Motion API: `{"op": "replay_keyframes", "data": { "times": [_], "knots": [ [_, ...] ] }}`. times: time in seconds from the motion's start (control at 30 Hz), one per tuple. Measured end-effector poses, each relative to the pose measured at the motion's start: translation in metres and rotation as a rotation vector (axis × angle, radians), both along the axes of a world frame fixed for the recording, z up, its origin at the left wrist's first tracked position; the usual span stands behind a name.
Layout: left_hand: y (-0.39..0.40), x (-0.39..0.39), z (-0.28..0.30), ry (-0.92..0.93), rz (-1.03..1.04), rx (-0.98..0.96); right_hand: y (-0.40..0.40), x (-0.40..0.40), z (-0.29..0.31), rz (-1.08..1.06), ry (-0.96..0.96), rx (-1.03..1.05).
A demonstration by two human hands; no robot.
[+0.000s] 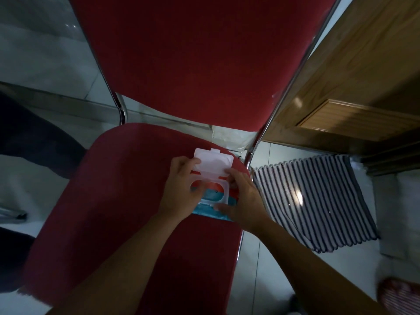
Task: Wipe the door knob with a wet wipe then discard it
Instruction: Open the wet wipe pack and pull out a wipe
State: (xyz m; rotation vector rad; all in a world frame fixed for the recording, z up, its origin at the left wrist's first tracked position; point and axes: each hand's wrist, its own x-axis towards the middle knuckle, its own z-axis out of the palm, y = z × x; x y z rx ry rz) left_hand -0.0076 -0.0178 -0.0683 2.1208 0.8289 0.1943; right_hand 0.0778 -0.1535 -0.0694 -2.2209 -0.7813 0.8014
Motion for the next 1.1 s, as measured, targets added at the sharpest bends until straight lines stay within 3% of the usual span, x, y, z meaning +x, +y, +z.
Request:
{"op": "replay_keyframes", "data": {
  "times": [0.17,0.43,0.6,0.93,1.0,1.1],
  "knots": [
    [-0.011,0.002,0.000,0.130,-0.023,-0.013,0.001,0.001,0.001,0.022,-0.018,-0.041],
    [0.011,-0.006,0.006,0.057,-0.111,0.058,0.001,0.000,0.005,0.053,-0.042,-0.061],
    [0.028,-0.011,0.000,0.090,-0.228,0.034,0.014,-0.006,0.011,0.048,-0.236,-0.036],
    [0.029,-0.011,-0.003,0.085,-0.218,-0.013,0.043,-0.011,0.008,0.318,-0.390,0.012],
    [0.029,-0.011,-0.002,0.081,-0.214,-0.017,0.046,-0.009,0.008,0.306,-0.333,0.032],
    [0.028,-0.011,-0.001,0.087,-0.209,-0.010,0.050,-0.002,0.016,0.081,-0.129,0.053]
  ]
}}
